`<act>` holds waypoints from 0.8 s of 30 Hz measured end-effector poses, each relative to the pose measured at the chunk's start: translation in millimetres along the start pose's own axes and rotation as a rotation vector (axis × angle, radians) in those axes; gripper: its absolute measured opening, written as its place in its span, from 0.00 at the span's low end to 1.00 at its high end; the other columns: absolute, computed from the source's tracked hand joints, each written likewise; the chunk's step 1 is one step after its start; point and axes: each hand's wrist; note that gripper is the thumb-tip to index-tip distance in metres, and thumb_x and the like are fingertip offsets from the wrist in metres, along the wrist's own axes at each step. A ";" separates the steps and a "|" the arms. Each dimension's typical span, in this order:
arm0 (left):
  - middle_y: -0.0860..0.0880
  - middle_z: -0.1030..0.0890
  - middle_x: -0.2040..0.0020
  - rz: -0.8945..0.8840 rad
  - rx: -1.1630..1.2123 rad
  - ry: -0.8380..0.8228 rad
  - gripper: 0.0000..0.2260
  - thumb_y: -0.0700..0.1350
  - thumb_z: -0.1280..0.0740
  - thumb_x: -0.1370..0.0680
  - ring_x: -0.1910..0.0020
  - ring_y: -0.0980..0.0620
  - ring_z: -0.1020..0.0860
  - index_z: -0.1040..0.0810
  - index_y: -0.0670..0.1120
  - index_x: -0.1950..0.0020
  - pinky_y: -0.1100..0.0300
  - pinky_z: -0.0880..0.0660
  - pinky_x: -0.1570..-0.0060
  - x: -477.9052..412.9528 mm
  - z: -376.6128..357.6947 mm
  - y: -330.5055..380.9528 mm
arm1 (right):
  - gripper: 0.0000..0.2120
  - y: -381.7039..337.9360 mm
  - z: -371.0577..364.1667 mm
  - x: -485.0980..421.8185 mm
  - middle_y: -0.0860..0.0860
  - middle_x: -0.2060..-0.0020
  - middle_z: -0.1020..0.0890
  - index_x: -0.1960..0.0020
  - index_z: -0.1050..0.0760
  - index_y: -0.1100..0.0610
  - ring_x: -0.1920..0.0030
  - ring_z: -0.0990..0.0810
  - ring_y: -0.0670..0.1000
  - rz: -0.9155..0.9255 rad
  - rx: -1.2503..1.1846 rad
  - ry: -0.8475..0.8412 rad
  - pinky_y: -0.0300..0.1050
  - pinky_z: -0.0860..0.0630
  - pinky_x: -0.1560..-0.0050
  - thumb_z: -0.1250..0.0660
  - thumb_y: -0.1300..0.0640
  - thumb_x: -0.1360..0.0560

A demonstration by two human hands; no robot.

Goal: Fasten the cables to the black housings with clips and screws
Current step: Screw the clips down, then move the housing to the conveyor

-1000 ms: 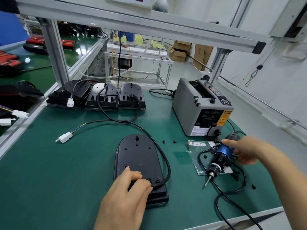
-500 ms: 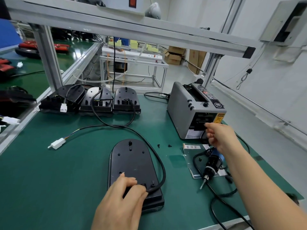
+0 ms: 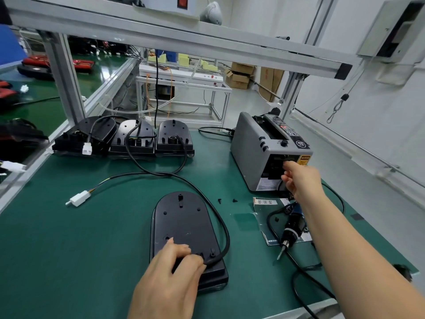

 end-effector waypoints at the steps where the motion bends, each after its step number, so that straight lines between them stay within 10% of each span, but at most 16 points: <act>1: 0.51 0.23 0.60 0.003 0.001 -0.004 0.12 0.49 0.39 0.27 0.50 0.56 0.25 0.21 0.48 0.65 0.57 0.21 0.55 -0.2 0.4 0.4 | 0.05 -0.2 -1.8 -0.1 0.52 0.71 0.25 0.61 0.27 0.60 0.73 0.27 0.46 0.003 -0.011 0.016 0.31 0.36 0.82 0.33 0.61 0.27; 12: 0.52 0.22 0.59 0.022 0.012 -0.036 0.06 0.44 0.28 0.27 0.49 0.50 0.19 0.20 0.48 0.65 0.60 0.22 0.59 -0.7 3.6 0.8 | 0.07 7.2 -7.2 10.5 0.50 0.71 0.27 0.63 0.29 0.57 0.77 0.31 0.43 0.073 -0.044 0.072 0.32 0.39 0.82 0.34 0.61 0.27; 24: 0.62 0.23 0.49 0.373 0.249 0.019 0.08 0.50 0.41 0.24 0.45 0.68 0.29 0.23 0.57 0.51 0.78 0.38 0.45 -19.4 24.4 -23.3 | 0.07 6.3 -28.2 126.9 0.42 0.67 0.21 0.68 0.20 0.49 0.64 0.25 0.39 0.223 0.299 -0.780 0.39 0.33 0.55 0.29 0.56 0.31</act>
Point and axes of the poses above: each hand's wrist, its own x-axis away from the middle knuckle, its own z-axis out of the back of the hand, y = z × x
